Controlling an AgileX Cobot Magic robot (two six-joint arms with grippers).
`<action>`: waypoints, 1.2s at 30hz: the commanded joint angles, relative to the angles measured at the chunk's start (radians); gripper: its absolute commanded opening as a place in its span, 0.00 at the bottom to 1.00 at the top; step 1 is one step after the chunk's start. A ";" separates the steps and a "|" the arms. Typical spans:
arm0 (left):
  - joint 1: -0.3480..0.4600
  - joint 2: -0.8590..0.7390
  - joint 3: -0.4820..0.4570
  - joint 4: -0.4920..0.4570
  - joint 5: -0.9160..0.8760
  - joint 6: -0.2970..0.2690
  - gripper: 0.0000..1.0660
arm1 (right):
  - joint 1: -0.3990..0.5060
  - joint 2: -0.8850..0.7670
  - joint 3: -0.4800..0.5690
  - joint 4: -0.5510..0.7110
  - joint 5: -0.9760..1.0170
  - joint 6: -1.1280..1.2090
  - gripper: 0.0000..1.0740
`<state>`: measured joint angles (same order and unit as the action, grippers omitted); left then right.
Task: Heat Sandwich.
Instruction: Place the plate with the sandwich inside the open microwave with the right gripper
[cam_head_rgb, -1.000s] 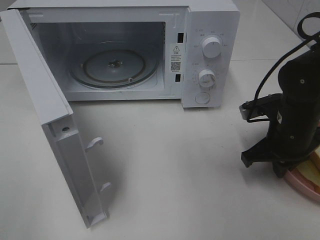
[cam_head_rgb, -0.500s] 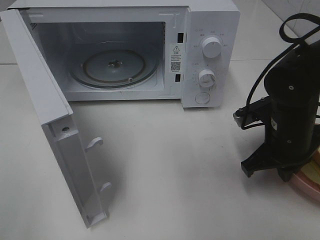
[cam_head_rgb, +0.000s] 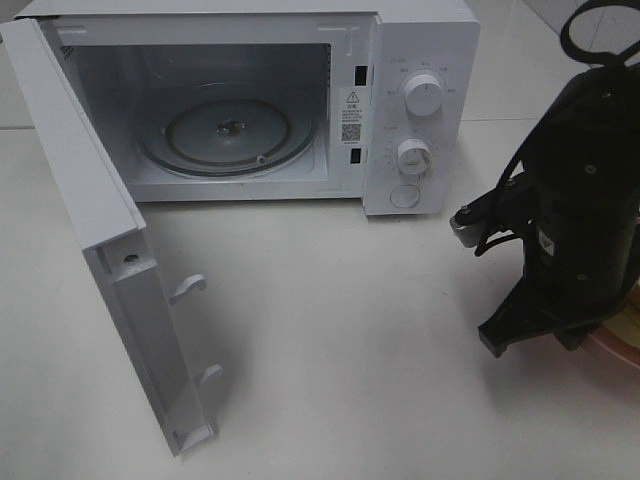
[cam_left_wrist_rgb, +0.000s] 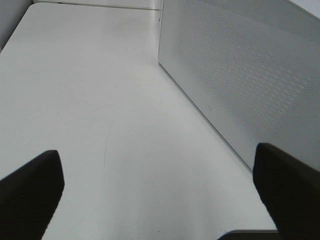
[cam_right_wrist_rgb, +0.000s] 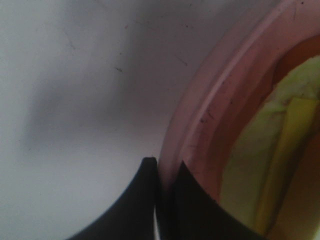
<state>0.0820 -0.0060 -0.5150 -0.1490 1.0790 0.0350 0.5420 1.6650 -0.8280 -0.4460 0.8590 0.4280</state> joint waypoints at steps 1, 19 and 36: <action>-0.005 -0.018 0.002 -0.001 -0.012 0.000 0.92 | 0.027 -0.049 0.027 -0.022 0.043 0.006 0.00; -0.005 -0.018 0.002 -0.001 -0.012 0.000 0.92 | 0.239 -0.282 0.134 -0.018 0.081 -0.109 0.00; -0.005 -0.018 0.002 -0.001 -0.012 0.000 0.92 | 0.403 -0.417 0.186 -0.017 0.064 -0.437 0.00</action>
<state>0.0820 -0.0060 -0.5150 -0.1490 1.0790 0.0350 0.9400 1.2640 -0.6460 -0.4380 0.9300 0.0540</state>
